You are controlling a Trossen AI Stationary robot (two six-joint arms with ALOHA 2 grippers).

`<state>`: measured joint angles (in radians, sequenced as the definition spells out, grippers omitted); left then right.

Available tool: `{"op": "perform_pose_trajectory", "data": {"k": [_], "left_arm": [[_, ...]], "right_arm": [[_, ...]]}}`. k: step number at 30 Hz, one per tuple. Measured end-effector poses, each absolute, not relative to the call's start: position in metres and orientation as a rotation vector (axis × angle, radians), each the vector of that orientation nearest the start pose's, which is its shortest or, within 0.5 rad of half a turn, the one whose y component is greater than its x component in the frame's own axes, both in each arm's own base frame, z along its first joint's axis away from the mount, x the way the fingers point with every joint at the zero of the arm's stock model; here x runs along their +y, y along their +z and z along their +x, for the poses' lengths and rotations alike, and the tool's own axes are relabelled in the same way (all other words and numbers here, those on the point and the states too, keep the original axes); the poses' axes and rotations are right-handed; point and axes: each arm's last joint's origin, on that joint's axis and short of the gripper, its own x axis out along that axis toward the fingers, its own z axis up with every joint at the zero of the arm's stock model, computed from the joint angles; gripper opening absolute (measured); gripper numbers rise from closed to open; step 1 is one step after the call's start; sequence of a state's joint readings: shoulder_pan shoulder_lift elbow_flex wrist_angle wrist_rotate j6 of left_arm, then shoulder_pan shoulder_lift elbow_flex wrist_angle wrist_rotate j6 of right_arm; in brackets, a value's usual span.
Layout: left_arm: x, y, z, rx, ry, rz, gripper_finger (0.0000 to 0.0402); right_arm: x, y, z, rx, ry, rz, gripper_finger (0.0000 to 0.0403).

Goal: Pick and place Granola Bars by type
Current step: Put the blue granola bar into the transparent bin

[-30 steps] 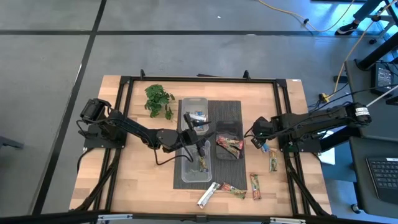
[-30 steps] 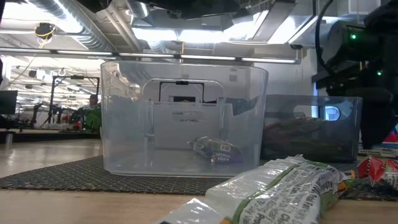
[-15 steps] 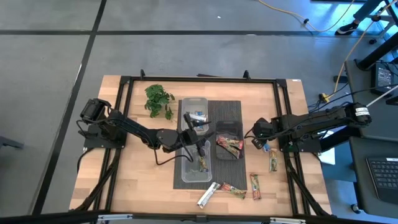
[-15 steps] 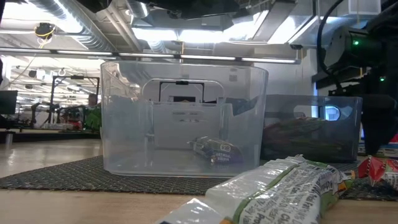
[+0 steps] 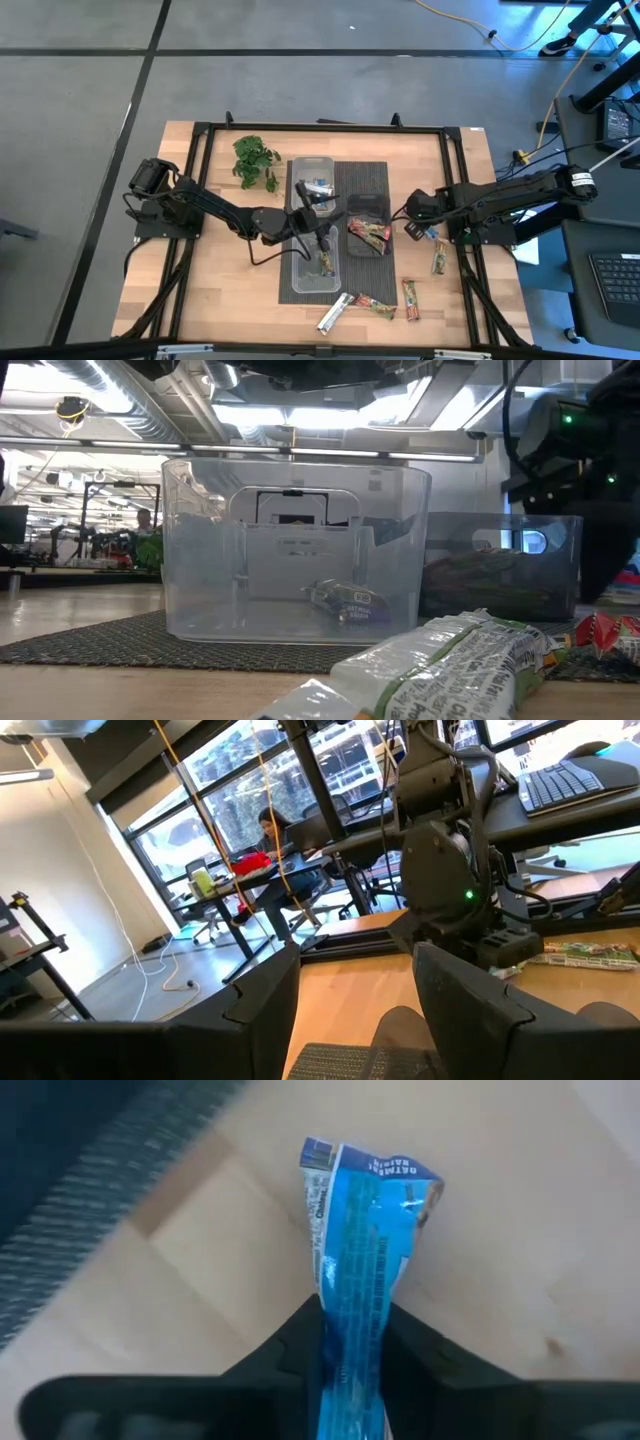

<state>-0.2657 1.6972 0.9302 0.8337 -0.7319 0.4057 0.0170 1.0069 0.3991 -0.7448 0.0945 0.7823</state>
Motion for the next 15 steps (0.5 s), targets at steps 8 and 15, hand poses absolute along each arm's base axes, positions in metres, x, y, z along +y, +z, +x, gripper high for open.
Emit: {"op": "perform_pose_trajectory", "data": {"k": [8, 15], "left_arm": [[-0.076, 0.244, 0.353, 0.036, 0.470, 0.366, 0.0189], [-0.076, 0.244, 0.353, 0.036, 0.470, 0.367, 0.0189]], "right_arm": [[0.000, 0.175, 0.150, 1.214, -0.497, 0.505, 0.0073], [-0.003, 0.226, 0.163, 1.125, -0.541, 0.389, 0.0073]]}}
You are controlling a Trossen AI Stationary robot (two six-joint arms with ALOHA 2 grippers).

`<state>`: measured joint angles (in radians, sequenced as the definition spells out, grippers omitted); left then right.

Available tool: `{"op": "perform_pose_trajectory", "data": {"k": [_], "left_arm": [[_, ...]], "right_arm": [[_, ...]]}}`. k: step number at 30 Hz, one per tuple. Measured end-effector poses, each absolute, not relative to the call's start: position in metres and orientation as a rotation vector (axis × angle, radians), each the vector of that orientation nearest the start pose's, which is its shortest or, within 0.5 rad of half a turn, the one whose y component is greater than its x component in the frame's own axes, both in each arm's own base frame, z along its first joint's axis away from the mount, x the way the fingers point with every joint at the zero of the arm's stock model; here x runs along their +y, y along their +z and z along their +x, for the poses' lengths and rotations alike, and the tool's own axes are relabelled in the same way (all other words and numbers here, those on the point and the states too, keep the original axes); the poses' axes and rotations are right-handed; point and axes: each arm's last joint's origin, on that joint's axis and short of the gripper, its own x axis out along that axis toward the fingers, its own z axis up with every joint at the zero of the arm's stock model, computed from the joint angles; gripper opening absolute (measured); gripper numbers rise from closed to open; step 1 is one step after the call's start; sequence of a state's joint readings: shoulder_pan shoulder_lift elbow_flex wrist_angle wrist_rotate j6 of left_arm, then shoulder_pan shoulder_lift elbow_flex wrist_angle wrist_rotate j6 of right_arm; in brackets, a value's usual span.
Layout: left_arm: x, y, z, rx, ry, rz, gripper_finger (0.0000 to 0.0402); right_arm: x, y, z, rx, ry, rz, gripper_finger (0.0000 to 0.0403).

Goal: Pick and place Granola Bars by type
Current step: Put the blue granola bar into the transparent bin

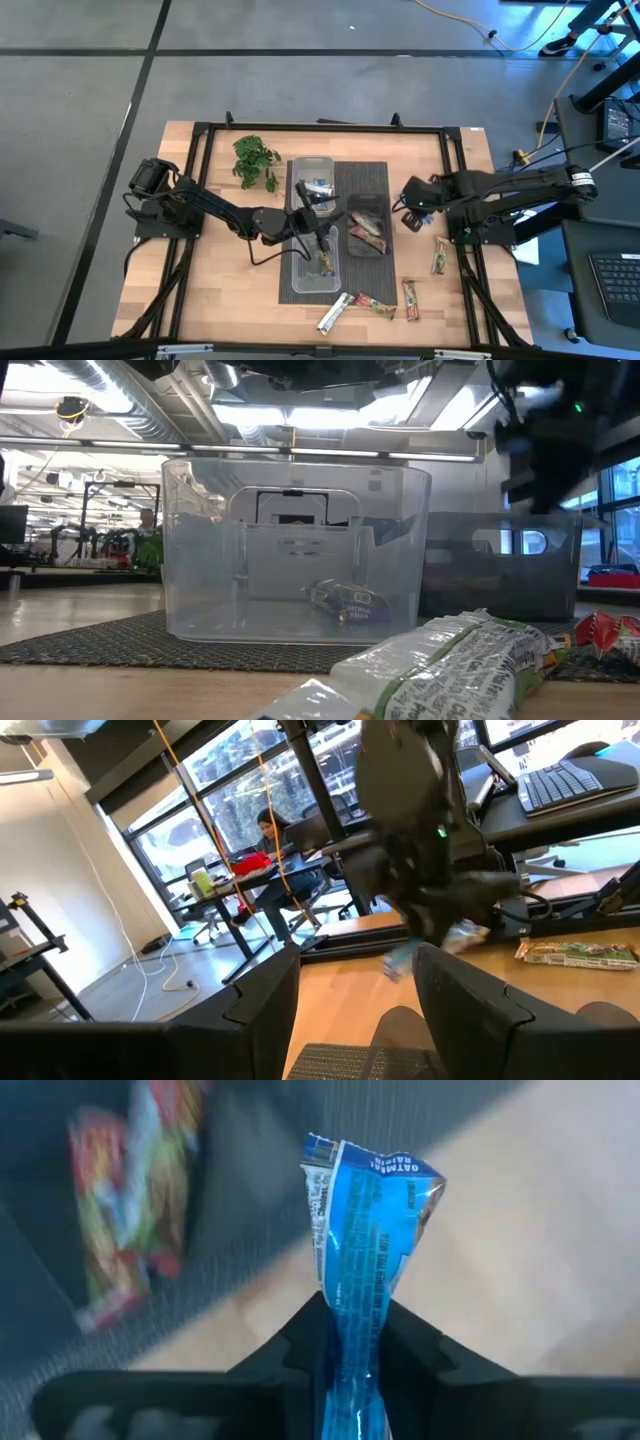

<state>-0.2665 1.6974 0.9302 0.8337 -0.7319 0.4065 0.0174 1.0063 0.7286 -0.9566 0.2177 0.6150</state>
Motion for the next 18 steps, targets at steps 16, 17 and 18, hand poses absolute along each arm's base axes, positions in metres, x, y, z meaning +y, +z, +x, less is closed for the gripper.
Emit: {"op": "perform_pose_trajectory", "data": {"k": [16, 17, 18], "left_arm": [[-0.076, 0.244, 0.353, 0.030, 0.470, 0.340, 0.0189], [-0.076, 0.244, 0.353, 0.028, 0.470, 0.332, 0.0191], [-0.076, 0.244, 0.353, 0.026, 0.470, 0.324, 0.0193]], "right_arm": [[0.001, 0.308, 0.220, 0.383, -0.053, -0.085, 0.0073], [0.003, 0.309, 0.222, 0.351, -0.004, -0.101, 0.0073], [0.004, 0.309, 0.223, 0.319, 0.040, -0.113, 0.0073]]}}
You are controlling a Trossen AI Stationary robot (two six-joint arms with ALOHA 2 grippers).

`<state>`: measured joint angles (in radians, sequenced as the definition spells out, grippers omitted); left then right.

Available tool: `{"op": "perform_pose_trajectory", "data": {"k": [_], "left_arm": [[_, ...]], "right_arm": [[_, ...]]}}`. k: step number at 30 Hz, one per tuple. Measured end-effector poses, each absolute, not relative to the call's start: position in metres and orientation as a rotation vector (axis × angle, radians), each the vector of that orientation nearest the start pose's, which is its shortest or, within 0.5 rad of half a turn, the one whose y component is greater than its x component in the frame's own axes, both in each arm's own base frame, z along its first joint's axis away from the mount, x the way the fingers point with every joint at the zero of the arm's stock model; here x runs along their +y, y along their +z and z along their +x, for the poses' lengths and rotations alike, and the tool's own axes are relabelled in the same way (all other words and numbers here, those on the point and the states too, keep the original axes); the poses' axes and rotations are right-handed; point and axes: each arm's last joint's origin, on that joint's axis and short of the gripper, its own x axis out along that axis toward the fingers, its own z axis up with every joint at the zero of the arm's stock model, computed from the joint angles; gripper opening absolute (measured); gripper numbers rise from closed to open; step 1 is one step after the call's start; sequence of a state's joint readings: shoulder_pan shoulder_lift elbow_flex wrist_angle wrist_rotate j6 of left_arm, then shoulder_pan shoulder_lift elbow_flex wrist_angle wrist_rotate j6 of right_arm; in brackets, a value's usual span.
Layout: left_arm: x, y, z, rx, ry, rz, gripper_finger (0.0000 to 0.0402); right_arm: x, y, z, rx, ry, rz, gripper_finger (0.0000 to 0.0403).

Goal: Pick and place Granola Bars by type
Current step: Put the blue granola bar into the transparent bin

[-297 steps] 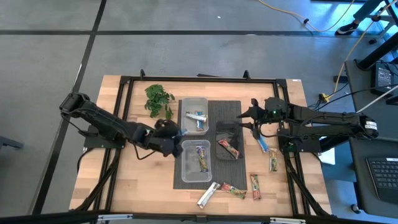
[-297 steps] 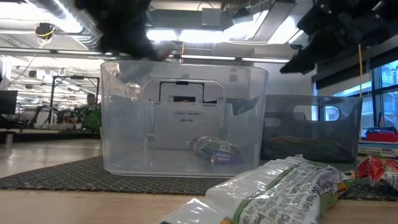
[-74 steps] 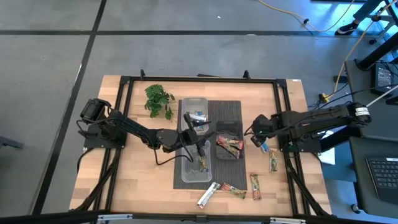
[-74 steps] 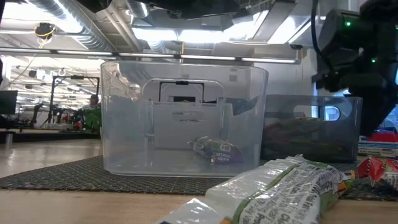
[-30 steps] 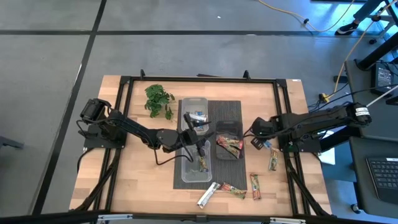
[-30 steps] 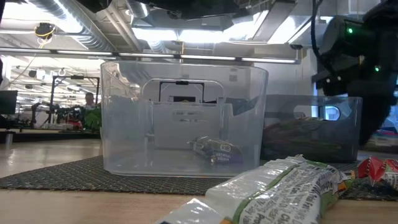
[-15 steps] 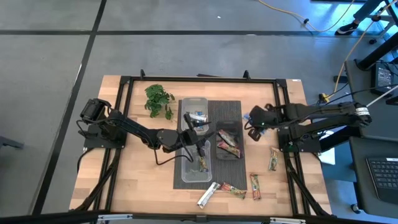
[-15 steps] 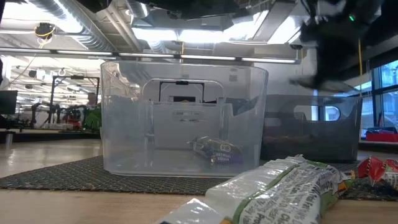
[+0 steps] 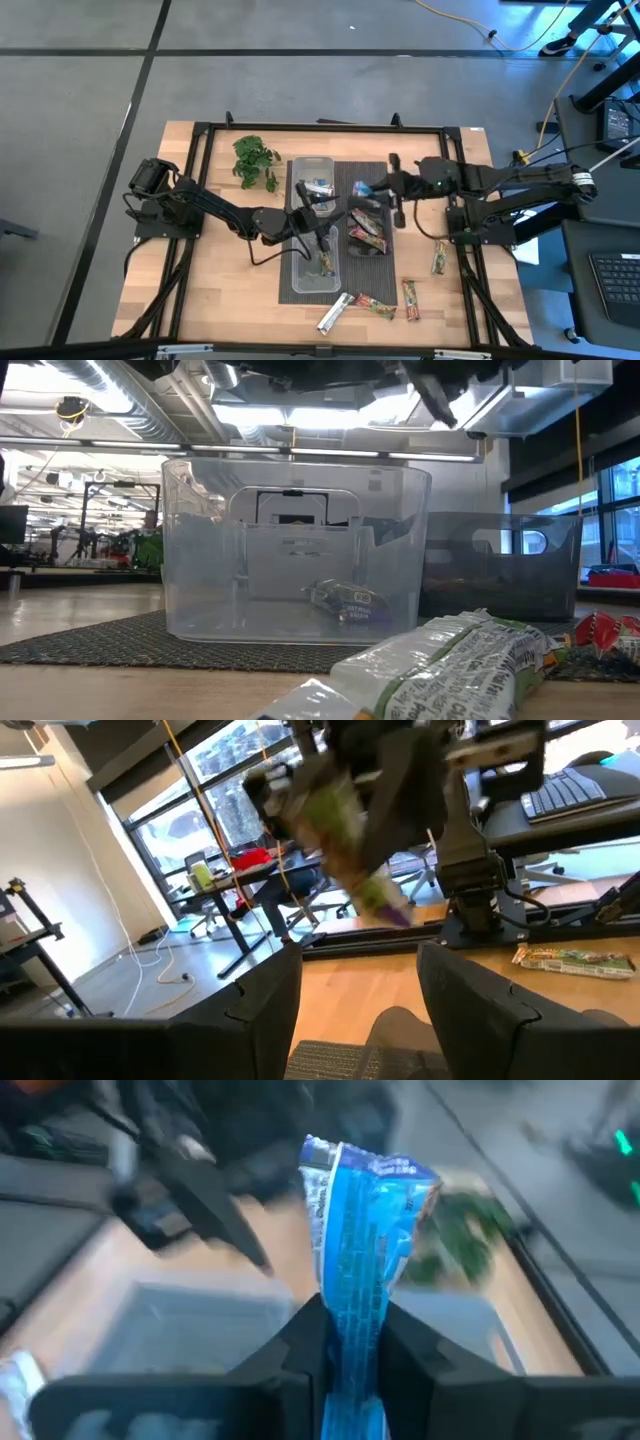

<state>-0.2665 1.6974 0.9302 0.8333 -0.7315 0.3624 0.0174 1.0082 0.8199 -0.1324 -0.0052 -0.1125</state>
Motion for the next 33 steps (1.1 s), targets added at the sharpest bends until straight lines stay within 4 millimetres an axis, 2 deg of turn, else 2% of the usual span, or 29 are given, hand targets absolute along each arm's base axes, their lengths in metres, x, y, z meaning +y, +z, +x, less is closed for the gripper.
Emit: {"op": "perform_pose_trajectory", "data": {"k": [4, 9, 16, 20, 26, 33], "left_arm": [[-0.076, 0.244, 0.353, 0.019, 0.470, 0.292, 0.0216], [-0.074, 0.244, 0.354, 0.002, 0.440, 0.243, 0.0258], [-0.068, 0.245, 0.359, -0.042, 0.236, 0.151, 0.0301], [-0.066, 0.245, 0.360, -0.051, 0.158, 0.147, 0.0308], [-0.066, 0.245, 0.360, -0.049, 0.163, 0.155, 0.0308], [-0.063, 0.246, 0.359, -0.052, 0.265, 0.151, 0.0308]], "right_arm": [[0.008, 0.308, 0.225, 0.211, 0.162, -0.146, 0.0073], [0.009, 0.310, 0.227, 0.093, 0.218, -0.206, 0.0073], [0.012, 0.309, 0.238, -0.057, 0.277, -0.224, 0.0073], [0.012, 0.304, 0.248, -0.077, 0.278, -0.249, 0.0073], [0.013, 0.295, 0.263, -0.102, 0.295, -0.252, 0.0073], [0.017, 0.288, 0.270, -0.084, 0.316, -0.220, 0.0073]]}}
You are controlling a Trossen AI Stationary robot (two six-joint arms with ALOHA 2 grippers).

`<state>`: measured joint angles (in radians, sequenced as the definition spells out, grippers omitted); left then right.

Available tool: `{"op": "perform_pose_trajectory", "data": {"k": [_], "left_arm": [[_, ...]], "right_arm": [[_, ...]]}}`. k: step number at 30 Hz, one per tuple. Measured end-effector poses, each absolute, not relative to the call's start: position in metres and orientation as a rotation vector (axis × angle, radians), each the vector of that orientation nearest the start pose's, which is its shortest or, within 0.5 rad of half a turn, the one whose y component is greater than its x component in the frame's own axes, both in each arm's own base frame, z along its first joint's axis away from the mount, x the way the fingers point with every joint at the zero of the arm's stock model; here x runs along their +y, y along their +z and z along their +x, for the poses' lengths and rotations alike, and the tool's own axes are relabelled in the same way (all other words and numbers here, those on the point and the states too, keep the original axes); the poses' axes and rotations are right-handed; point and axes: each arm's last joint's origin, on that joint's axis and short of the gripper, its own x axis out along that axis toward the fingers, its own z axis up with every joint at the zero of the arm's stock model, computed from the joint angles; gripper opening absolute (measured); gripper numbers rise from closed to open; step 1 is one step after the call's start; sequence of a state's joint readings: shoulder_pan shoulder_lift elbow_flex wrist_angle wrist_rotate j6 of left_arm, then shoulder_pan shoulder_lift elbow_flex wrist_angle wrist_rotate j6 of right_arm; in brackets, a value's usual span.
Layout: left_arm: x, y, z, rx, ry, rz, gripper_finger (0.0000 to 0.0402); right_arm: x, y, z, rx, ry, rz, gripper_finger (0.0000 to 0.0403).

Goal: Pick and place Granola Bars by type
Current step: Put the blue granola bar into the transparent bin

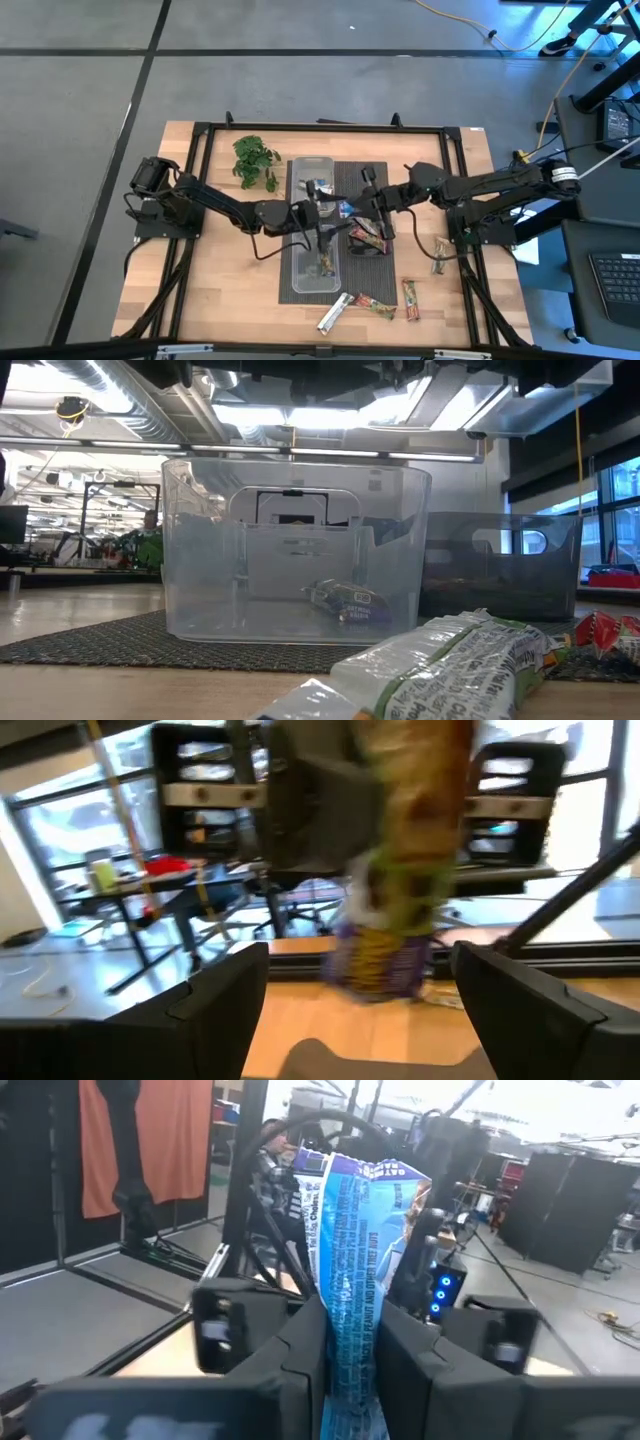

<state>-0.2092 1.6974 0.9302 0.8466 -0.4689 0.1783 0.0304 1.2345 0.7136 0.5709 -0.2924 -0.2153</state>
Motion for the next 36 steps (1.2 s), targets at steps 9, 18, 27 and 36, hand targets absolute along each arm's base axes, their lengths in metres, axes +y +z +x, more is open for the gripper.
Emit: {"op": "perform_pose_trajectory", "data": {"k": [9, 18, 27, 36], "left_arm": [[-0.0655, 0.2499, 0.3596, -0.107, 0.171, 0.067, 0.0296], [-0.0647, 0.2507, 0.3599, -0.117, 0.147, 0.050, 0.0230], [-0.0630, 0.2507, 0.3602, -0.117, 0.152, 0.056, 0.0164], [-0.0630, 0.2506, 0.3602, -0.116, 0.152, 0.057, 0.0126]], "right_arm": [[0.0206, 0.2859, 0.2710, -0.082, 0.331, -0.248, 0.0073], [0.0206, 0.2879, 0.2708, -0.101, 0.328, -0.245, 0.0073], [0.0206, 0.2878, 0.2708, -0.100, 0.329, -0.239, 0.0073], [0.0206, 0.2878, 0.2707, -0.096, 0.329, -0.219, 0.0073]]}}
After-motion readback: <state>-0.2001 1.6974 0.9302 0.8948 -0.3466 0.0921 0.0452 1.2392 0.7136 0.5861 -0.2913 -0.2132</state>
